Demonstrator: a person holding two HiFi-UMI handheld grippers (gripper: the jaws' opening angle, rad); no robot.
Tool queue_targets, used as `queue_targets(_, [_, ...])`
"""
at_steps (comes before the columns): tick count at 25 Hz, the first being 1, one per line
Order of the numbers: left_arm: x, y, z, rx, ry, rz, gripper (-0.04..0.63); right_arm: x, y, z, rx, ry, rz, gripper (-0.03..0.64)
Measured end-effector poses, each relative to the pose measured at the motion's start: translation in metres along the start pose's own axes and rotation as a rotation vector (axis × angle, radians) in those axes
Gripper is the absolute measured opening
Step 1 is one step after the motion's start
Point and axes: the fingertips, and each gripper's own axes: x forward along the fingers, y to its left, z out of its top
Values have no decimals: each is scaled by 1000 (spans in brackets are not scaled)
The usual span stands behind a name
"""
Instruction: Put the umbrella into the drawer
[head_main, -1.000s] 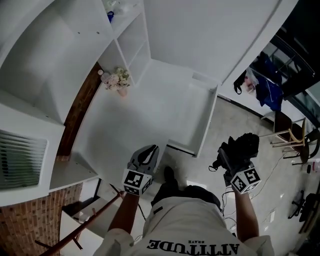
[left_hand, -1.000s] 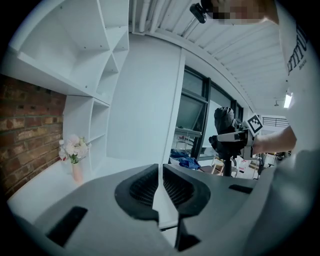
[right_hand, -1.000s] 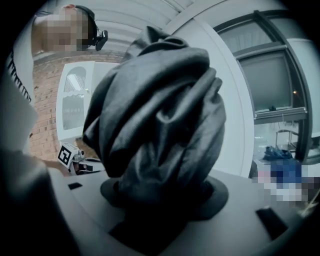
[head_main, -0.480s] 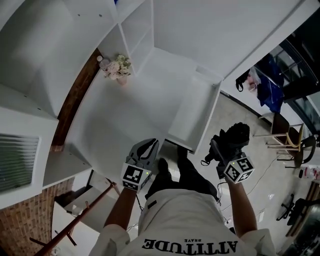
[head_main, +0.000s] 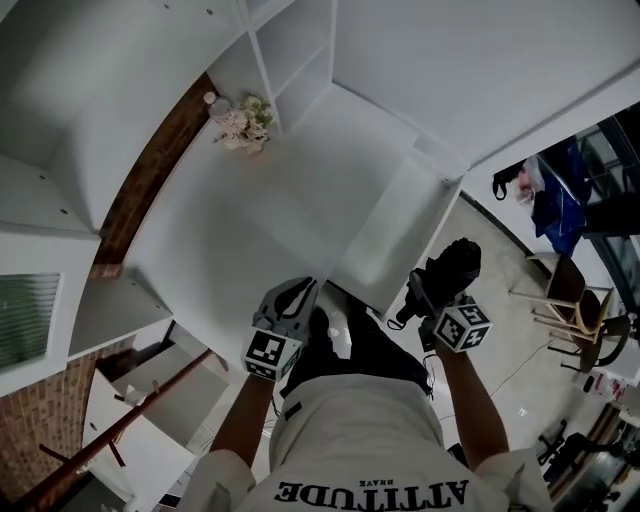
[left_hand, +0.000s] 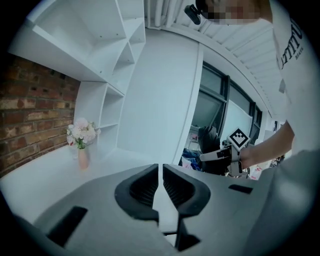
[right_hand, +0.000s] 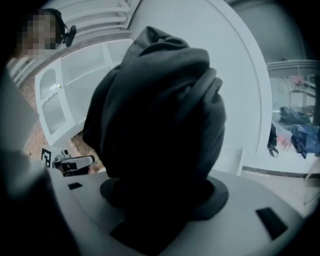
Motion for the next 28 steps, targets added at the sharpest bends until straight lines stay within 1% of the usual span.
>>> queue_targets(6, [28, -5, -2, -1, 4, 59, 29, 43, -33, -13, 19, 81, 42, 261])
queue_targets(10, [51, -6, -13, -10, 21, 89, 29, 76, -52, -29, 39, 131, 84, 261])
queue_targets(14, [69, -13, -27, -40, 46, 111, 29, 106, -70, -56, 49, 219, 97, 259])
queue_targets(18, [88, -17, -44, -38, 71, 130, 29, 139, -84, -91, 38, 317, 111, 259])
queue_targets(20, [97, -19, -52, -48, 85, 140, 29, 153, -89, -108, 45, 356, 107, 259])
queue_targets(22, [103, -21, -58, -68, 92, 148, 29, 164, -94, -122, 79, 384, 95, 259])
queue_targets(28, [109, -27, -72, -91, 111, 169, 29, 199, -107, -162, 160, 449, 20, 259])
